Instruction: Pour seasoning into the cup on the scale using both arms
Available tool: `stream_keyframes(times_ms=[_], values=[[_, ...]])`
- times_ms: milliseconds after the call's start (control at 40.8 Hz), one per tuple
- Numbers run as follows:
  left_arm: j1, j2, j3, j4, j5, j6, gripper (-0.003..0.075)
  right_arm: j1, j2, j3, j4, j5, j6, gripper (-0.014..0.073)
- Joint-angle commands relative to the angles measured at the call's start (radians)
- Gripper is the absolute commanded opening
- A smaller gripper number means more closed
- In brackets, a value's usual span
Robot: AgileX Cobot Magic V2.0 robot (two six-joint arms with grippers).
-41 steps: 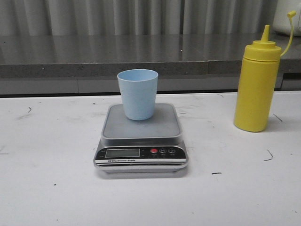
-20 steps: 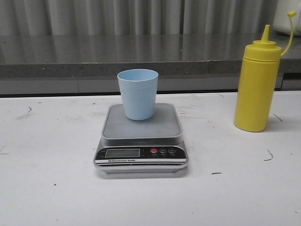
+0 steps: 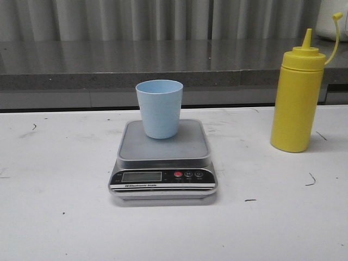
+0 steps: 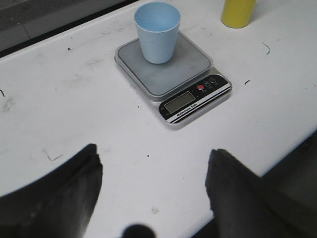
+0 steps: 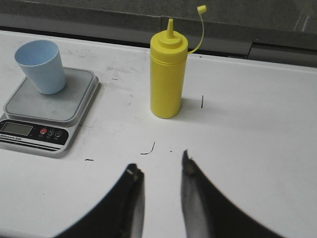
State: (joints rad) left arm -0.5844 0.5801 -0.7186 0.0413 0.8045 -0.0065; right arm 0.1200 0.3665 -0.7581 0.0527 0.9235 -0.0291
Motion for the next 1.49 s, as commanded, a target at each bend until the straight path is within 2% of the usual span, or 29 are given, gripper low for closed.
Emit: stream_keyframes(times_ms=[0, 98, 245, 857, 1029, 1102, 1298, 1469], values=[[-0.007, 0.003, -0.026, -0.007, -0.071, -0.005, 0.0316, 0.003, 0.009, -0.022, 0.003, -0.078, -0.012, 0.0028], [-0.007, 0.003, -0.026, -0.007, -0.071, -0.005, 0.0170, 0.003, 0.009, -0.022, 0.003, -0.078, -0.012, -0.0067], [-0.007, 0.003, -0.026, -0.007, -0.071, -0.005, -0.0022, 0.003, 0.009, -0.022, 0.003, -0.081, -0.011, -0.0069], [-0.014, -0.008, -0.019, -0.011, -0.078, -0.005, -0.0020, 0.003, 0.009, -0.022, 0.003, -0.075, -0.011, -0.0069], [0.072, -0.090, 0.044, 0.003, -0.119, -0.005, -0.0020, 0.003, 0.009, -0.022, 0.001, -0.071, -0.011, -0.0069], [0.128, -0.147, 0.080, 0.003, -0.178, -0.005, -0.0020, 0.003, 0.009, -0.022, 0.001, -0.071, -0.011, -0.0069], [0.285, -0.304, 0.267, -0.014, -0.479, -0.005, -0.0020, 0.003, 0.009, -0.022, 0.001, -0.071, -0.011, -0.0069], [0.424, -0.421, 0.442, -0.052, -0.672, -0.005, -0.0020, 0.003, 0.009, -0.022, 0.001, -0.071, -0.011, -0.0069]])
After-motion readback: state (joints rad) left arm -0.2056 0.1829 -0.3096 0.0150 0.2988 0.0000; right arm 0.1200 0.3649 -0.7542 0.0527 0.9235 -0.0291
